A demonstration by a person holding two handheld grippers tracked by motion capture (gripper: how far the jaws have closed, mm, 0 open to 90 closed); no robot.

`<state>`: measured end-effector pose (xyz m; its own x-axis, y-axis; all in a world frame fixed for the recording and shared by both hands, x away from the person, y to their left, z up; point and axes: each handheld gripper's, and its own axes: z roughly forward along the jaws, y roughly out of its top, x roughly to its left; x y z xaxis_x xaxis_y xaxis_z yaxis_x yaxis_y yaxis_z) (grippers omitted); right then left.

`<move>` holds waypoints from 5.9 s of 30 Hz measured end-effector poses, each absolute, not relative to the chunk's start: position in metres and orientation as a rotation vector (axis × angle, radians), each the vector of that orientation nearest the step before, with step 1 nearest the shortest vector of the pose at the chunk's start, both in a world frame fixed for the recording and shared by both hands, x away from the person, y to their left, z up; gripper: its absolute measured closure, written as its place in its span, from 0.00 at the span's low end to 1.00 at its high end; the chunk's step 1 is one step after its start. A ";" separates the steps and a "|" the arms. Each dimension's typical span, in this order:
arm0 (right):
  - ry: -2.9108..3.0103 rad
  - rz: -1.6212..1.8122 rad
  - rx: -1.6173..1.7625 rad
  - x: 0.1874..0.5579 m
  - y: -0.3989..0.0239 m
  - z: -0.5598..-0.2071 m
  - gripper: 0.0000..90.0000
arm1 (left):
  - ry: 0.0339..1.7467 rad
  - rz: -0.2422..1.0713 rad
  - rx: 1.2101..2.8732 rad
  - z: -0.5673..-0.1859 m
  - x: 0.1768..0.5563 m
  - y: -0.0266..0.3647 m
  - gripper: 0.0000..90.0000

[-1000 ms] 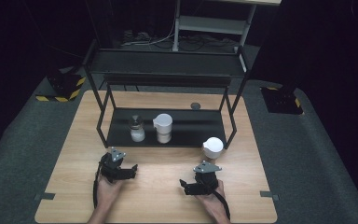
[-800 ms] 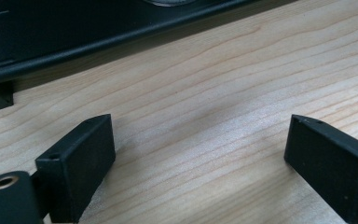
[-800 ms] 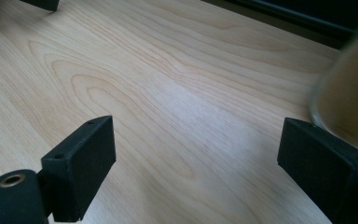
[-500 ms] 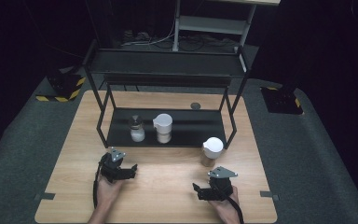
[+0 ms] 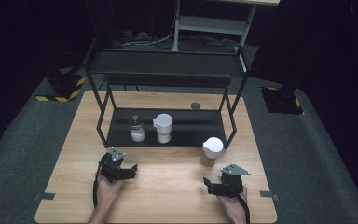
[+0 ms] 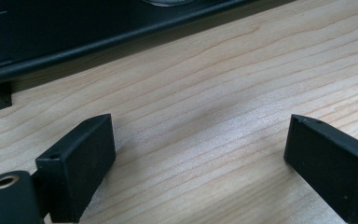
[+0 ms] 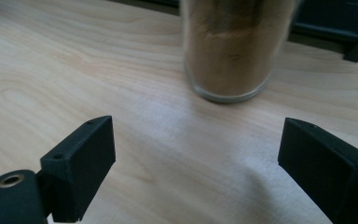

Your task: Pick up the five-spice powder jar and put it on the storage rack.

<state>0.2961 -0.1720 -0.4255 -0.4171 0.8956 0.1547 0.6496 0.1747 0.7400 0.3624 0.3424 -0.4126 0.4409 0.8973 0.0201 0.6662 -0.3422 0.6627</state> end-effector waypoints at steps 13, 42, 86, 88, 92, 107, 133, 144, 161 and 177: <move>2.071 1.087 1.496 0.312 -0.168 -0.427 0.12 | 1.305 0.519 2.117 -0.413 0.363 0.342 0.09; 1.978 1.092 1.513 0.341 -0.143 -0.427 0.19 | 1.304 0.519 2.118 -0.413 0.363 0.342 0.09; 1.922 1.084 1.453 0.331 -0.130 -0.422 0.34 | 1.303 0.519 2.119 -0.412 0.363 0.342 0.09; 1.923 1.084 1.445 0.331 -0.129 -0.420 0.34 | 1.303 0.519 2.120 -0.412 0.363 0.342 0.09; 1.935 1.085 1.439 0.331 -0.129 -0.417 0.34 | 1.303 0.519 2.120 -0.412 0.363 0.342 0.09; 1.945 1.121 1.443 0.330 -0.142 -0.410 0.34 | 1.303 0.519 2.120 -0.412 0.363 0.342 0.09; 1.972 1.182 1.388 0.346 -0.141 -0.397 0.34 | 1.303 0.519 2.119 -0.413 0.363 0.342 0.09; 1.967 1.192 1.374 0.354 -0.139 -0.389 0.34 | 1.303 0.519 2.119 -0.413 0.363 0.342 0.09; 1.977 1.209 1.392 0.376 -0.133 -0.389 0.34 | 1.303 0.520 2.119 -0.413 0.362 0.342 0.09; 1.978 1.163 1.432 0.397 -0.120 -0.389 0.34 | 1.303 0.520 2.119 -0.413 0.362 0.342 0.10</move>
